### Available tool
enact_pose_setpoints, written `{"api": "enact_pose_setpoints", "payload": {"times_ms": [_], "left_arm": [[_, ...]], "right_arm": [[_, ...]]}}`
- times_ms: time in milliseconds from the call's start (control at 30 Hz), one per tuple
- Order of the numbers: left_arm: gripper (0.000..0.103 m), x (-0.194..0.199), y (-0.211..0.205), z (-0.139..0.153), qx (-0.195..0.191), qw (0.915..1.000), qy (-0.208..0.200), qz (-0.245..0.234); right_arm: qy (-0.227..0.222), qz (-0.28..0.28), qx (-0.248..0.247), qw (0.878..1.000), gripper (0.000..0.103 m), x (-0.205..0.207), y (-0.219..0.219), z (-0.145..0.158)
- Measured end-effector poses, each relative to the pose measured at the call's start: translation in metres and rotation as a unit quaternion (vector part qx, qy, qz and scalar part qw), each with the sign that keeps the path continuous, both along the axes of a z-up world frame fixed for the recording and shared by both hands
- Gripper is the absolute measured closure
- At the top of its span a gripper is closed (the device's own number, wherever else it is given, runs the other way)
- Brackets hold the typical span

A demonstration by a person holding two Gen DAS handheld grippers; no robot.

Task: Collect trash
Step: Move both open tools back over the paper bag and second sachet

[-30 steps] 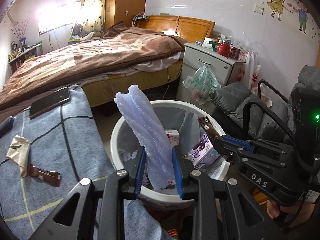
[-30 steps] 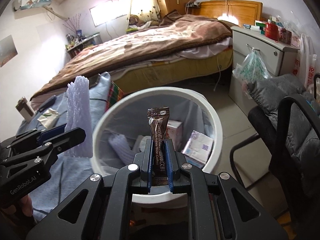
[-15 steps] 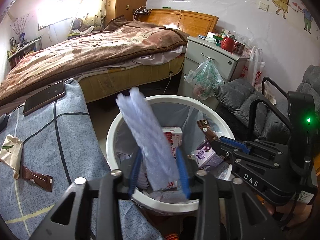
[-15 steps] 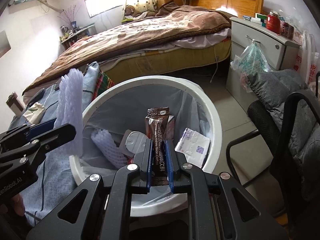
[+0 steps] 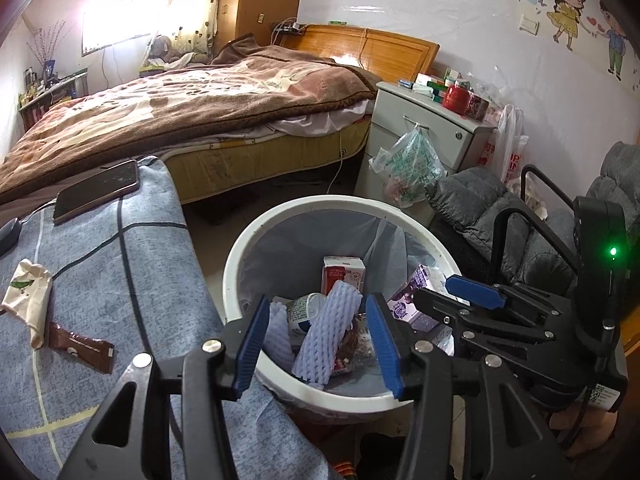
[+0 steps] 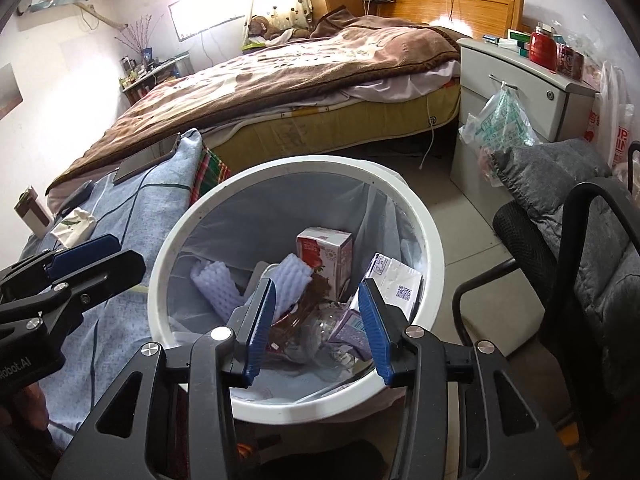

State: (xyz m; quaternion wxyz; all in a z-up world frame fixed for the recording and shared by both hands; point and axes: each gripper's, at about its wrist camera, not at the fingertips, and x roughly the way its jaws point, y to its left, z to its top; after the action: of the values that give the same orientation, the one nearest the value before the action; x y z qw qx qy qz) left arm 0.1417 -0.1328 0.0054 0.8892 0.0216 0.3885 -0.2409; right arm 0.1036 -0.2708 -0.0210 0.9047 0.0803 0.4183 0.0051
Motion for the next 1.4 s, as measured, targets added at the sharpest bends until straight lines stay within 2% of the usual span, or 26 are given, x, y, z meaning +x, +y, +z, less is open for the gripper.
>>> {"api": "enact_pose_setpoints", "payload": {"times_ms": [333, 667, 1133, 1400], "left_arm": [[0.05, -0.009, 0.028, 0.01, -0.008, 0.9995, -0.015, 0.025], [0.05, -0.019, 0.077, 0.018, -0.011, 0.9974, -0.03, 0.065], [0.049, -0.017, 0.178, 0.012, -0.008, 0.9855, -0.023, 0.168], [0.049, -0.007, 0.215, 0.005, -0.002, 0.9805, -0.011, 0.196]], "right_arm": [[-0.014, 0.004, 0.001, 1.0, 0.057, -0.008, 0.012, 0.009], [-0.035, 0.036, 0.004, 0.999, 0.057, -0.012, 0.042, 0.019], [-0.039, 0.111, 0.003, 0.993, 0.057, -0.005, 0.104, 0.016], [-0.033, 0.146, 0.004, 0.989, 0.057, 0.003, 0.136, 0.012]]}}
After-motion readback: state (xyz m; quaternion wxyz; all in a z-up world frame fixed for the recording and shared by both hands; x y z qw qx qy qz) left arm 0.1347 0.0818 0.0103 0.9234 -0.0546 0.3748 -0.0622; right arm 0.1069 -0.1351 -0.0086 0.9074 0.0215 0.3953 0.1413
